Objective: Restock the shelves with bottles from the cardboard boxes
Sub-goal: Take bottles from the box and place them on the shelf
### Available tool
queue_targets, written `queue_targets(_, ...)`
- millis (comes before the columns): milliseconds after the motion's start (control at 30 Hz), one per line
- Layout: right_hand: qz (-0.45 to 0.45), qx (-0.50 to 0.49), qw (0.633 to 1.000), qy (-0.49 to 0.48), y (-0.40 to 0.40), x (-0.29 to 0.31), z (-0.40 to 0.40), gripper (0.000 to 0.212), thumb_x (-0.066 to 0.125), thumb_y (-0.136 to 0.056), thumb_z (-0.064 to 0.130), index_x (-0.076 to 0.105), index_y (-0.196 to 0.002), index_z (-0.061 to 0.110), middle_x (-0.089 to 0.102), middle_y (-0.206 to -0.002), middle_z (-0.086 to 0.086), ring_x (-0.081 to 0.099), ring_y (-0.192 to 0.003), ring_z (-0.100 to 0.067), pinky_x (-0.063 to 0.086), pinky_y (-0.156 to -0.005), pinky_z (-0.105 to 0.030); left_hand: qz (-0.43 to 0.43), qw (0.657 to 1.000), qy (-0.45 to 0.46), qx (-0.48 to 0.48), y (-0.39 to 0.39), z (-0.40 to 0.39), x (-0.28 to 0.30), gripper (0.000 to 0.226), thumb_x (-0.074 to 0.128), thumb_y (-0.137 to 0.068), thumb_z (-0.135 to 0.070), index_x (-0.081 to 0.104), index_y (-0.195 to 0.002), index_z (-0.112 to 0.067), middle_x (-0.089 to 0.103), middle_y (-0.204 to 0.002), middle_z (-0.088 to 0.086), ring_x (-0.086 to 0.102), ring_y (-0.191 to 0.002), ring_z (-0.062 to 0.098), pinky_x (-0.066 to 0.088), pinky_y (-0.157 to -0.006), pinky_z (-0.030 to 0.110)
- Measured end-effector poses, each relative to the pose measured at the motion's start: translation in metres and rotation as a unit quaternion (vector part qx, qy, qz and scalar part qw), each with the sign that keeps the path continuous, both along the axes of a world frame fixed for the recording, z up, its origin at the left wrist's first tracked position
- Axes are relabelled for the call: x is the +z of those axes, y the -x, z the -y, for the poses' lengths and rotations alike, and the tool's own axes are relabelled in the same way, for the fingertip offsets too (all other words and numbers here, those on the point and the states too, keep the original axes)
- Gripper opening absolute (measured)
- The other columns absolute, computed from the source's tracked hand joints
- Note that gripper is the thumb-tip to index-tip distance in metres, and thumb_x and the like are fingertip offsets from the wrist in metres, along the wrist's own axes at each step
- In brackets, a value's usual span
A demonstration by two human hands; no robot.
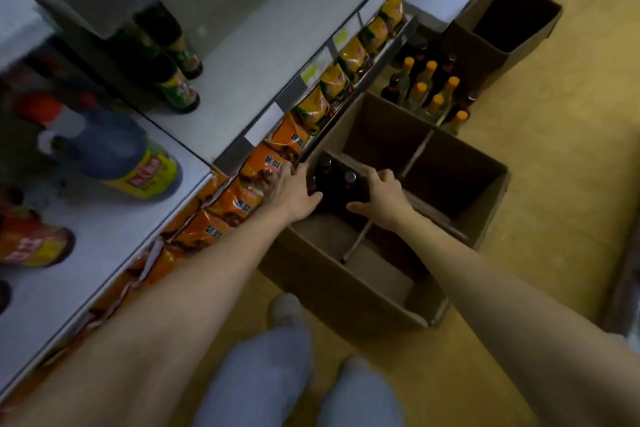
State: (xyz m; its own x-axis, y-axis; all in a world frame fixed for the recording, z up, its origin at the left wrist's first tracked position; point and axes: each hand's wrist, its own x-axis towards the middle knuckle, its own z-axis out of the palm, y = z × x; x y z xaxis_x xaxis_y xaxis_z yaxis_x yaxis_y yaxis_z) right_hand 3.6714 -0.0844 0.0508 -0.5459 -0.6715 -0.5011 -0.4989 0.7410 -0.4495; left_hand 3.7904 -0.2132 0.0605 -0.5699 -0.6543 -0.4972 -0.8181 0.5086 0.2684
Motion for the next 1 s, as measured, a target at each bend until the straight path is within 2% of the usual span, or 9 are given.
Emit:
queue_targets(133,-0.014,0.016,1.0,0.007,0.019,-0.086,0.029,0.083,0.068,-0.086,0.035,0.017,-0.15,0.026,0.027,-0.144,-0.014,0.035,-0.13,-0.033,0.038,-0.106,-0.049,-0.031,0.999,-0.027,0.032,0.018,0.027,-0.09,0.071,0.059,-0.09,-0.042,0.024,-0.149,-0.025,0.017,-0.155,0.01,0.021,-0.141,0.036,0.028,-0.112,0.049)
queue_targets(267,-0.029,0.027,0.999,0.01,0.041,-0.159,0.048,0.08,0.067,-0.087,0.035,0.018,-0.149,0.027,0.031,-0.141,-0.013,0.045,-0.122,-0.03,0.046,-0.098,-0.041,-0.069,0.996,-0.024,0.056,0.042,0.052,-0.165,0.071,0.062,-0.088,-0.04,0.028,-0.147,-0.023,0.026,-0.15,0.012,0.026,-0.138,0.034,0.03,-0.111,0.047)
queue_targets(367,-0.053,0.043,0.998,0.004,0.056,-0.199,0.057,0.078,0.066,-0.088,0.036,0.019,-0.148,0.026,0.033,-0.138,-0.013,0.051,-0.114,-0.028,0.05,-0.09,-0.036,-0.059,0.998,-0.001,0.029,0.053,0.067,-0.203,0.071,0.061,-0.089,-0.04,0.026,-0.148,-0.019,0.026,-0.151,0.011,0.028,-0.138,0.035,0.032,-0.111,0.047)
queue_targets(500,-0.098,0.083,0.992,-0.014,0.068,-0.23,0.071,0.076,0.064,-0.089,0.037,0.018,-0.149,0.026,0.038,-0.134,-0.011,0.053,-0.11,-0.026,0.053,-0.088,-0.038,-0.038,0.996,0.04,-0.073,0.066,0.08,-0.226,0.063,0.059,-0.09,-0.041,0.034,-0.144,-0.019,0.042,-0.141,0.011,0.043,-0.129,0.031,0.04,-0.104,0.043)
queue_targets(667,-0.146,0.103,0.984,-0.012,0.071,-0.244,0.089,0.057,0.06,-0.091,0.04,0.036,-0.138,0.02,0.054,-0.124,-0.008,0.059,-0.102,-0.022,0.055,-0.079,-0.037,-0.011,0.987,0.107,-0.123,0.064,0.076,-0.248,0.049,0.053,-0.094,-0.04,0.042,-0.136,-0.018,0.046,-0.133,0.01,0.049,-0.121,0.03,0.044,-0.093,0.041)
queue_targets(867,-0.163,0.104,0.98,-0.04,0.071,-0.241,0.094,0.046,0.053,-0.095,0.039,0.04,-0.135,0.02,0.054,-0.099,-0.002,0.059,-0.082,-0.017,0.052,-0.066,-0.03,0.009,0.976,0.172,-0.135,0.069,0.078,-0.25,0.036,0.048,-0.097,-0.041,0.052,-0.12,-0.014,0.059,-0.115,0.01,0.056,-0.107,0.029,0.044,-0.08,0.036)
queue_targets(1000,-0.181,0.098,0.978,-0.026,0.065,-0.244,0.096,0.041,0.051,-0.096,0.037,0.041,-0.132,0.02,0.059,-0.108,-0.006,0.06,-0.088,-0.021,0.053,-0.071,-0.034,0.017,0.975,0.181,-0.126,0.072,0.083,-0.256,0.038,0.052,-0.093,-0.047,0.053,-0.114,-0.014,0.059,-0.111,0.009,0.057,-0.105,0.026,0.04,-0.075,0.034)
